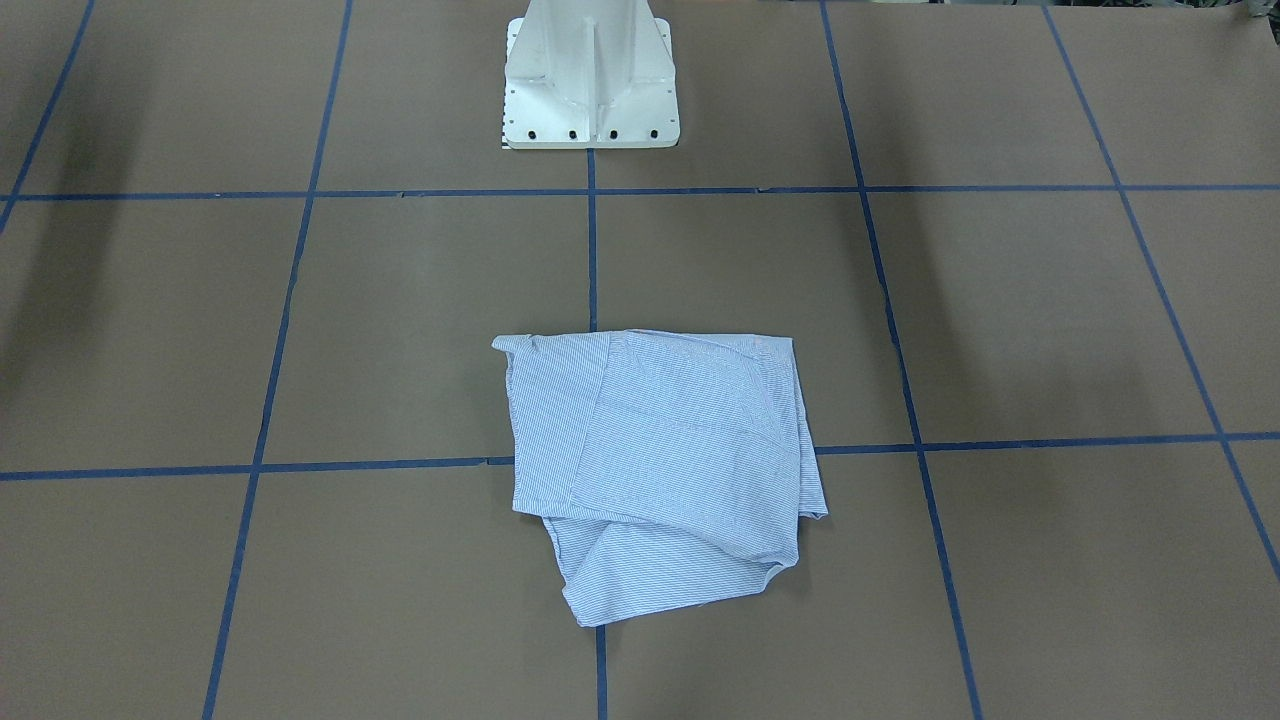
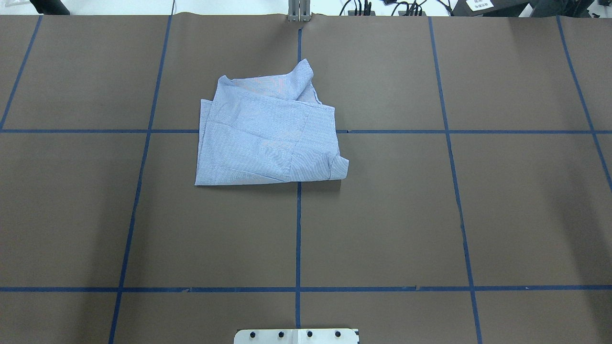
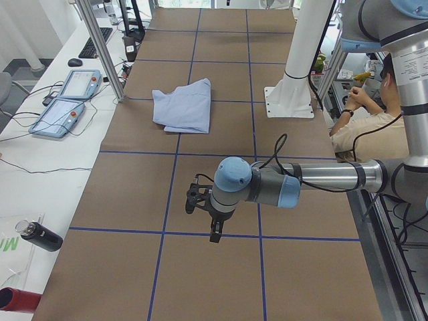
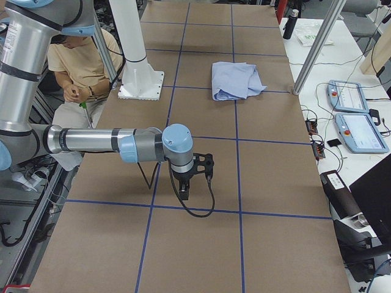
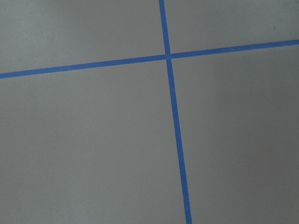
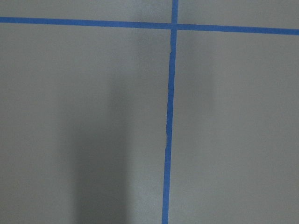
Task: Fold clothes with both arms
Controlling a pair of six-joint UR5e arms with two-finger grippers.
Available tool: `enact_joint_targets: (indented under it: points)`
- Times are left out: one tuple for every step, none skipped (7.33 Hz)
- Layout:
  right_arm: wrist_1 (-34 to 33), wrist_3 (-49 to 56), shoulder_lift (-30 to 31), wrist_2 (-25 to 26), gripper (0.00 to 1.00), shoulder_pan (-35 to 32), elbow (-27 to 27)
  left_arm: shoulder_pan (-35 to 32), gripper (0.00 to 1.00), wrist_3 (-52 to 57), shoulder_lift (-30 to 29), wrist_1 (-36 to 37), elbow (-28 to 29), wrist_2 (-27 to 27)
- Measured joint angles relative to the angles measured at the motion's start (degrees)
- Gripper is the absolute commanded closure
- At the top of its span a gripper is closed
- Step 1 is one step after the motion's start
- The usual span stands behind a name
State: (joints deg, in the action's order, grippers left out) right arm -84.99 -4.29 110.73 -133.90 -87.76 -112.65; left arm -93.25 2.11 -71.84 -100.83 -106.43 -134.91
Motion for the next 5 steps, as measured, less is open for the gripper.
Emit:
enact_joint_targets:
  points:
    - [0.00,0.01,-0.06,-0.08,0.00,0.01,-0.04,0.00,0.00,0.00,0.02,-0.04,0.28,0.00]
    - [0.00,0.06,-0.11,-0.08,0.00,0.00,-0.07,0.00,0.00,0.00,0.03,-0.12,0.68,0.00]
    - [0.00,0.12,-0.14,-0.02,0.00,0.01,-0.13,0.00,0.00,0.02,0.03,-0.28,1.20,0.00]
    - [0.00,0.15,-0.16,0.00,0.00,0.03,-0.16,0.00,0.00,0.03,0.03,-0.42,1.60,0.00]
    - [0.00,0.16,-0.16,-0.04,0.00,0.04,-0.18,0.00,0.00,0.02,0.03,-0.47,1.81,0.00]
